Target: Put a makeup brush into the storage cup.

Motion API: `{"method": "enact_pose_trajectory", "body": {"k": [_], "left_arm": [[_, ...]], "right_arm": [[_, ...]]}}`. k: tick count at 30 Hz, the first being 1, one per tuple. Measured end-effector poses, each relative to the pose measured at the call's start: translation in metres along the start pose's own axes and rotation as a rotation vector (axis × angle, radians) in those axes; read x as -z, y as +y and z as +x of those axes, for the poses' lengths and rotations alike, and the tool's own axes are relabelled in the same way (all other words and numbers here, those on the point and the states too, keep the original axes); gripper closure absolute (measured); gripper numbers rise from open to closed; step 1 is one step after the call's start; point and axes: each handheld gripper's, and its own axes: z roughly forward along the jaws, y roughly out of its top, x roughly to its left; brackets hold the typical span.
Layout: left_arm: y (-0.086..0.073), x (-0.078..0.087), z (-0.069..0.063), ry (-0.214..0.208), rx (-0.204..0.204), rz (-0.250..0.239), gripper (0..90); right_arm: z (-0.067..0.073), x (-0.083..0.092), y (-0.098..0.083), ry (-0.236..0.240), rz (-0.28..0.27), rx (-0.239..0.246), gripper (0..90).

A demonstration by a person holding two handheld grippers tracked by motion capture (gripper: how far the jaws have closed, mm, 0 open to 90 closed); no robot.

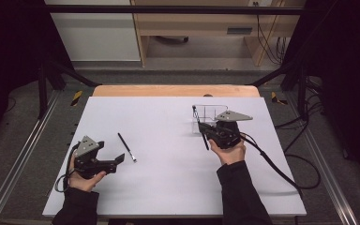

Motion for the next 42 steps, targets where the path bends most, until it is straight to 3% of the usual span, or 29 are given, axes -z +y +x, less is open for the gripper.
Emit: {"method": "enact_pose_trajectory", "body": {"k": [15,28,42], "left_arm": [[0.0,0.001,0.001,0.001,0.005,-0.005,4.6],[0.0,0.001,0.001,-0.002,0.009,-0.011,4.6],[0.0,0.001,0.0,-0.003,0.008,-0.009,4.6]], "right_arm": [[-0.015,0.006,0.013,-0.043,-0.151,-0.05,84.4],[-0.032,0.007,0.028,-0.093,-0.217,-0.084,84.4],[-0.043,-0.001,0.036,-0.169,-0.24,-0.093,84.4]]}}
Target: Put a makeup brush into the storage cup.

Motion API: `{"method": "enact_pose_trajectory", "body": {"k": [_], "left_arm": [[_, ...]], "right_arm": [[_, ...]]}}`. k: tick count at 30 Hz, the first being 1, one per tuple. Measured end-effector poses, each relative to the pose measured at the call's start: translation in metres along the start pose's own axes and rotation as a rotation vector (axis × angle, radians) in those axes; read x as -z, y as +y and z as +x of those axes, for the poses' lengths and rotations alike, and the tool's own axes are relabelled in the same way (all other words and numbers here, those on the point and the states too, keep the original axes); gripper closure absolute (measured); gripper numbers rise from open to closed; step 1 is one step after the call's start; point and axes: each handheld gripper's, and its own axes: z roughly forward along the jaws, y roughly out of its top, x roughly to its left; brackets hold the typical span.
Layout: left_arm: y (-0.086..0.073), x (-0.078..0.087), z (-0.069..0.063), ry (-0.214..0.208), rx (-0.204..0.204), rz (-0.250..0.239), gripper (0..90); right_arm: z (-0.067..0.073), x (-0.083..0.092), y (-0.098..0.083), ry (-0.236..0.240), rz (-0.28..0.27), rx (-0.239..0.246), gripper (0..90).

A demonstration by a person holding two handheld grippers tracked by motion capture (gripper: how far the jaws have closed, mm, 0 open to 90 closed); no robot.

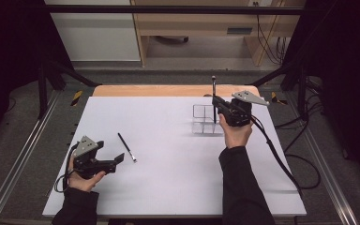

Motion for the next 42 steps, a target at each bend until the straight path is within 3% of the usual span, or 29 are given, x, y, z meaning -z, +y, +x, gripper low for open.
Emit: {"method": "enact_pose_trajectory", "body": {"k": [13,21,33,42], "left_arm": [[0.0,0.0,0.0,-0.002,-0.001,0.001,4.6],[0.0,0.0,0.0,-0.003,0.001,-0.002,4.6],[0.0,0.0,0.0,-0.006,0.002,-0.004,4.6],[0.0,0.001,0.001,-0.006,0.005,-0.007,4.6]], "right_arm": [[-0.01,-0.011,0.006,-0.044,-0.033,-0.029,84.4],[-0.012,-0.024,0.005,-0.078,-0.029,-0.017,84.3],[-0.016,-0.037,0.004,-0.081,-0.051,-0.035,84.3],[-0.02,-0.051,0.0,-0.08,-0.033,-0.033,84.4]]}}
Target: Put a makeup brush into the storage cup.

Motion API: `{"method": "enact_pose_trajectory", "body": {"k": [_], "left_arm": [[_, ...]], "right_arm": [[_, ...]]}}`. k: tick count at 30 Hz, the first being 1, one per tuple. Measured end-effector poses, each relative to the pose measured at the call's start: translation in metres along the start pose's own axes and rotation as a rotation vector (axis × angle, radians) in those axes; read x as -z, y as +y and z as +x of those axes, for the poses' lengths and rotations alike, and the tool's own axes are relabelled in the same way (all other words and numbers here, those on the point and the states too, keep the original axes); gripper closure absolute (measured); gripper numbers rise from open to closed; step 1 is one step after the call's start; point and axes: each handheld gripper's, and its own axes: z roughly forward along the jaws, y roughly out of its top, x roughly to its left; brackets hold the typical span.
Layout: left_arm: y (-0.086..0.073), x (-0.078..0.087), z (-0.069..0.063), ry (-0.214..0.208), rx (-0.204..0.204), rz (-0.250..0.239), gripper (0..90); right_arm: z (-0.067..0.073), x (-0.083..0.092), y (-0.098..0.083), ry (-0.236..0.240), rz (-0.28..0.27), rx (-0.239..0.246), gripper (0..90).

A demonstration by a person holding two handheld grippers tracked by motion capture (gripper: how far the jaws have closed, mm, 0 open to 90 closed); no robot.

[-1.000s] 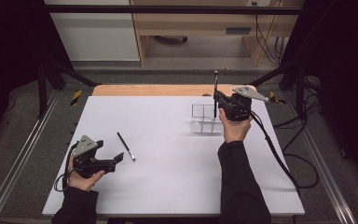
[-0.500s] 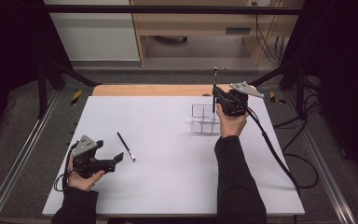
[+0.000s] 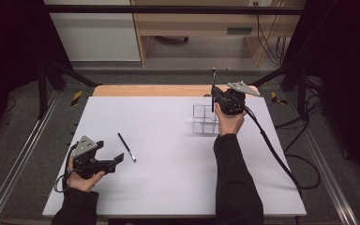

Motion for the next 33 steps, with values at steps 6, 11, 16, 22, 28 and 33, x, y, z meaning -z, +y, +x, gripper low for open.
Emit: {"method": "enact_pose_trajectory", "body": {"k": [6,11,16,22,28,33], "left_arm": [[0.001,0.001,-0.001,0.0,-0.005,-0.004,4.6],[0.001,0.002,0.0,0.001,-0.002,-0.008,4.6],[0.001,0.001,-0.001,-0.001,-0.002,-0.006,4.6],[0.001,0.002,0.0,0.001,-0.003,-0.007,4.6],[0.001,0.002,-0.001,0.0,-0.003,-0.007,4.6],[0.001,0.002,-0.001,0.0,-0.004,-0.007,4.6]], "right_arm": [[-0.001,-0.008,-0.004,-0.006,0.014,0.013,84.4],[-0.003,-0.013,-0.006,0.001,0.009,-0.004,84.4],[-0.003,-0.015,-0.009,-0.002,0.016,0.004,84.4],[-0.002,-0.02,-0.015,0.003,0.034,0.0,84.4],[-0.005,-0.022,-0.026,0.005,0.053,-0.017,84.4],[-0.006,-0.023,-0.036,-0.001,0.07,-0.015,84.3]]}}
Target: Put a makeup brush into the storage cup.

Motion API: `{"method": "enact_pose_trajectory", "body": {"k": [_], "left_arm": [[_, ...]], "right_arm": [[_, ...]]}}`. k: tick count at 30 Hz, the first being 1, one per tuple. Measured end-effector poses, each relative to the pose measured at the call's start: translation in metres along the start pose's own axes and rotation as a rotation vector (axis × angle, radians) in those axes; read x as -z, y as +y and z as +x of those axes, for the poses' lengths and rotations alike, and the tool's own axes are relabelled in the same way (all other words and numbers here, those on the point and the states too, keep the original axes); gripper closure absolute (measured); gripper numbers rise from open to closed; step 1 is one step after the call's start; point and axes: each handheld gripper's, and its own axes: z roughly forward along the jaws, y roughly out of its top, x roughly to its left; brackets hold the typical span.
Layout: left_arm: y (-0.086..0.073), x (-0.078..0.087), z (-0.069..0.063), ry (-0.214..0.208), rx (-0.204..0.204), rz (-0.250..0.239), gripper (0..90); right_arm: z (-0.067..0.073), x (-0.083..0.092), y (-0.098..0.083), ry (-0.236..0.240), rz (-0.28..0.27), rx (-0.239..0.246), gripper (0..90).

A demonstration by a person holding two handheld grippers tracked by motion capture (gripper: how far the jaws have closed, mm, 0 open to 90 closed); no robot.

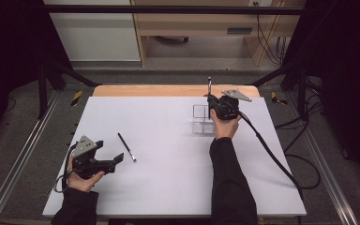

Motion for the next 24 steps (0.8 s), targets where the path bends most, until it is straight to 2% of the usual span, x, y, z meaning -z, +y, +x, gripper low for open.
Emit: {"method": "enact_pose_trajectory", "body": {"k": [7,10,24], "left_arm": [[0.0,0.0,0.0,0.0,0.0,0.0,4.6],[0.0,0.0,0.0,0.001,0.0,0.0,4.6],[0.0,0.001,0.0,0.0,-0.001,-0.003,4.6]], "right_arm": [[-0.001,-0.001,-0.007,-0.002,0.012,-0.003,84.3],[0.001,-0.001,-0.011,-0.008,0.031,0.017,84.3],[0.003,-0.001,-0.018,-0.009,0.045,0.014,84.4]]}}
